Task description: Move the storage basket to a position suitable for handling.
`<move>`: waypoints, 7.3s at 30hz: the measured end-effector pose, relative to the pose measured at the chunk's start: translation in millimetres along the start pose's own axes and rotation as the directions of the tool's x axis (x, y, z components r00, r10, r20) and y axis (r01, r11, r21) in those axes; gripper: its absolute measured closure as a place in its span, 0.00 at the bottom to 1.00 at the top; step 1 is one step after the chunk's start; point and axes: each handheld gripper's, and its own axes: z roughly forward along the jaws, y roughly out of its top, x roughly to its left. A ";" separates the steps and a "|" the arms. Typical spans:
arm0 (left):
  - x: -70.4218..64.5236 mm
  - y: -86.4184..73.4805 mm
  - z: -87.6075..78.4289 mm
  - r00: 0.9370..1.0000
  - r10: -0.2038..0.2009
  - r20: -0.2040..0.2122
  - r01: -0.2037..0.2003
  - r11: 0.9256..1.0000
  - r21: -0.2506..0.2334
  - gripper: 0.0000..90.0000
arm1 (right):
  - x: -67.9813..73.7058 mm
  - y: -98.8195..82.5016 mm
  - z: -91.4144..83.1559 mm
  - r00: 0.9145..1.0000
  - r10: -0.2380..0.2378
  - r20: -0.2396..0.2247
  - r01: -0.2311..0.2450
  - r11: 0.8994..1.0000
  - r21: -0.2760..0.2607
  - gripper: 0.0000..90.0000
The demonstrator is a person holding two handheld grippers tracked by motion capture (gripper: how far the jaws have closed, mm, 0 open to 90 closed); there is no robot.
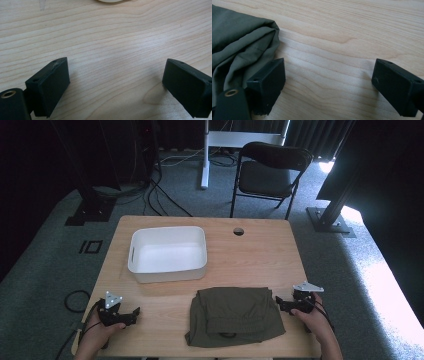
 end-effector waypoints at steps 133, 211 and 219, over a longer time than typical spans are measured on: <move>36.9 151.1 54.1 0.989 -0.110 -0.101 0.095 0.985 -0.141 0.86 | 217.3 198.7 119.9 0.999 0.031 -0.029 -0.033 0.995 -0.096 0.86; -112.3 216.4 104.7 0.997 -0.014 -0.078 0.012 1.000 -0.024 0.89 | 85.1 158.6 69.0 0.980 0.133 0.146 -0.122 0.989 -0.078 0.92; -126.4 222.8 110.0 0.998 -0.010 -0.069 0.009 1.000 -0.014 0.89 | 70.7 154.0 64.2 0.979 0.141 0.151 -0.130 0.988 -0.080 0.92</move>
